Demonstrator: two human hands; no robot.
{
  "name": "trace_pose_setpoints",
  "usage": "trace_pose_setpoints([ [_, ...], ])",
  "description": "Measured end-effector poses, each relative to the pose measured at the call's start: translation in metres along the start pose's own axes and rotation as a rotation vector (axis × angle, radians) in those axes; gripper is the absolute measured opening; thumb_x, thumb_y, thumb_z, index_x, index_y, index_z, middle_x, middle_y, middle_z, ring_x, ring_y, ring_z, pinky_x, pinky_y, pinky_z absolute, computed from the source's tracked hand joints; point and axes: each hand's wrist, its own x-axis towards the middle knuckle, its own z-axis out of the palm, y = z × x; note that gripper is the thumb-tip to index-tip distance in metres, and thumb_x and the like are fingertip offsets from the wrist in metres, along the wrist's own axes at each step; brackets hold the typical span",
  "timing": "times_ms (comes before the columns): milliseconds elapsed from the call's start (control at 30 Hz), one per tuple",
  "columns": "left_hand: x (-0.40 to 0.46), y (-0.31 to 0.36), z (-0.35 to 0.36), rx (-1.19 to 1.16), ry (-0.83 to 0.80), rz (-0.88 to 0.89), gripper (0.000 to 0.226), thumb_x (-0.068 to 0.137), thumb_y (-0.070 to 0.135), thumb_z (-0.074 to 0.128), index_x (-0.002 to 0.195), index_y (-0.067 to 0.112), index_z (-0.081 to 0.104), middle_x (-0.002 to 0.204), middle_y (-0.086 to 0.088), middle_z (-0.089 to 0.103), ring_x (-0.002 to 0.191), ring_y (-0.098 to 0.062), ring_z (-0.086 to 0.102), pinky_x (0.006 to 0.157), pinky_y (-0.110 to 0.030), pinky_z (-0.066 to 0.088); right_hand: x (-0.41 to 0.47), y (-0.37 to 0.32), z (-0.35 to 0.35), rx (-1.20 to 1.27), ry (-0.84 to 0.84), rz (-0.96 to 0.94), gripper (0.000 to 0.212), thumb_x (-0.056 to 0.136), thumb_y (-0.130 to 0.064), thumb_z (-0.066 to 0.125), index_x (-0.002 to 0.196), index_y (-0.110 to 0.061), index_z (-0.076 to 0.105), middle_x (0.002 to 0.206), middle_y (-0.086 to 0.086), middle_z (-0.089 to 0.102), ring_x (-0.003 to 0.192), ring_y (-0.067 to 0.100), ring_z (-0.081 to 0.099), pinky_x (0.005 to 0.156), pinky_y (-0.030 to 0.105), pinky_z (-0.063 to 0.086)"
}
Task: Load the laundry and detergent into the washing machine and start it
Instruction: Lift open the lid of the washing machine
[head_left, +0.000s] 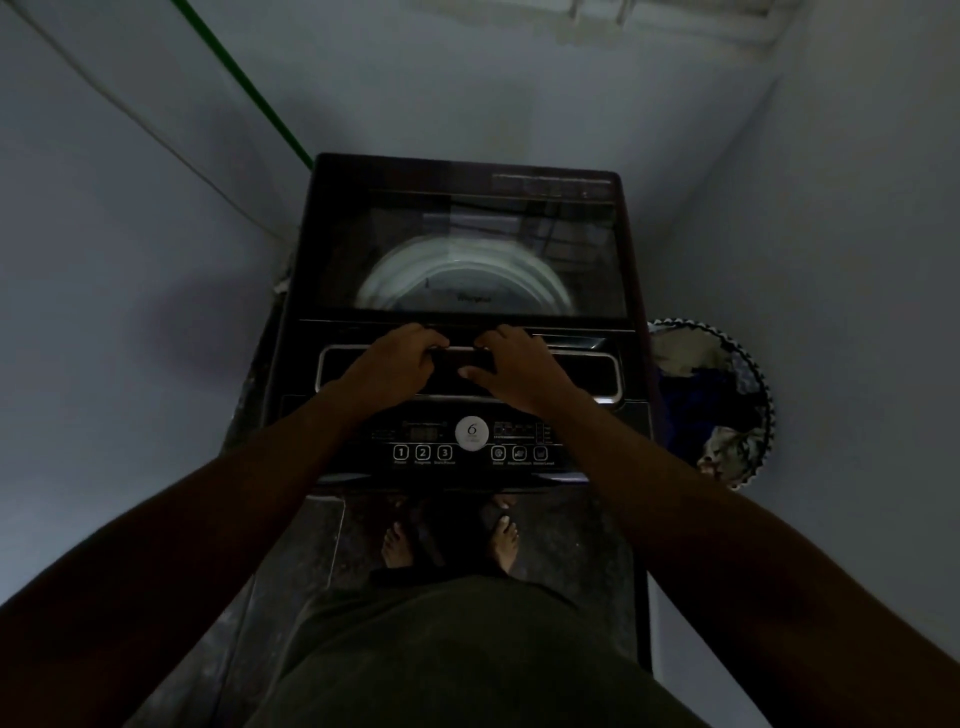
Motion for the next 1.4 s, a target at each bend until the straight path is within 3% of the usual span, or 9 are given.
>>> trace_pose_setpoints([
  [133,0.003,0.009,-0.013,0.053,-0.113,-0.023,0.036,0.088,0.009,0.055,0.123,0.013,0.064,0.118,-0.012,0.061,0.112,-0.026,0.056,0.101,-0.034,0.042,-0.002,0.000,-0.003,0.011,-0.048,-0.004,0.083,0.071,-0.080,0.055,0.128,-0.019,0.051,0.128,0.005,0.052,0.119,0.024,0.048,0.103,0.047,0.037],
  [300,0.007,0.026,-0.038,-0.003,-0.123,-0.006,0.036,0.083,0.000,0.055,0.115,0.011,0.070,0.117,-0.006,0.068,0.111,-0.020,0.061,0.098,-0.024,0.040,-0.003,-0.012,-0.018,-0.067,-0.009,-0.010,0.112,0.046,-0.097,0.050,0.127,-0.019,0.045,0.132,0.006,0.049,0.122,0.027,0.045,0.105,0.052,0.034],
  [433,0.014,0.041,-0.062,-0.032,-0.117,-0.050,0.029,0.088,0.006,0.053,0.108,0.012,0.073,0.112,-0.002,0.070,0.104,-0.016,0.063,0.097,-0.029,0.047,0.005,-0.027,-0.049,-0.102,-0.048,0.004,0.120,0.045,-0.100,0.047,0.132,-0.019,0.040,0.142,0.009,0.045,0.130,0.030,0.040,0.107,0.057,0.029],
  [533,0.018,0.051,-0.079,-0.005,-0.121,-0.022,0.027,0.092,0.010,0.052,0.111,0.012,0.071,0.118,-0.002,0.068,0.105,-0.015,0.061,0.091,-0.022,0.043,0.006,-0.033,-0.073,-0.115,-0.137,0.001,0.123,0.042,-0.101,0.047,0.135,-0.021,0.035,0.142,0.011,0.044,0.131,0.032,0.040,0.105,0.059,0.030],
  [733,0.027,0.070,-0.118,0.030,-0.181,-0.001,0.033,0.093,0.007,0.051,0.122,0.014,0.065,0.126,-0.004,0.062,0.110,-0.020,0.059,0.098,-0.029,0.044,0.021,-0.039,-0.128,-0.076,-0.288,-0.035,0.100,0.050,-0.084,0.067,0.126,-0.025,0.038,0.121,0.002,0.055,0.103,0.023,0.053,0.089,0.046,0.049],
  [867,0.039,0.084,-0.148,0.091,-0.088,0.056,0.030,0.099,0.018,0.044,0.118,0.010,0.066,0.121,-0.004,0.063,0.110,-0.021,0.058,0.096,-0.030,0.042,0.034,-0.042,-0.167,0.024,-0.231,-0.066,0.072,0.063,-0.071,0.068,0.117,-0.026,0.049,0.117,0.000,0.058,0.097,0.019,0.055,0.086,0.041,0.050],
  [1033,0.049,0.098,-0.185,0.111,-0.011,0.187,0.025,0.094,0.016,0.052,0.109,0.018,0.072,0.115,-0.001,0.068,0.100,-0.015,0.063,0.093,-0.028,0.049,0.048,-0.045,-0.204,-0.025,-0.165,-0.090,0.078,0.068,-0.072,0.065,0.128,-0.023,0.055,0.125,0.001,0.058,0.099,0.019,0.054,0.081,0.032,0.045],
  [1233,0.053,0.099,-0.200,0.185,0.114,0.329,0.043,0.087,0.050,0.046,0.096,0.022,0.077,0.092,-0.001,0.073,0.080,-0.014,0.067,0.076,-0.040,0.054,0.062,-0.048,-0.239,0.037,-0.090,-0.059,0.067,0.061,-0.070,0.071,0.107,-0.022,0.064,0.103,-0.002,0.064,0.088,0.013,0.058,0.071,0.031,0.048],
  [1400,0.068,0.100,-0.214,0.142,0.205,0.446,0.035,0.093,0.042,0.052,0.097,0.018,0.077,0.096,-0.004,0.073,0.083,-0.014,0.067,0.078,-0.036,0.053,0.084,-0.052,-0.264,0.005,-0.045,-0.079,0.074,0.046,-0.078,0.073,0.099,-0.029,0.064,0.098,-0.006,0.065,0.088,0.011,0.060,0.081,0.036,0.054],
])
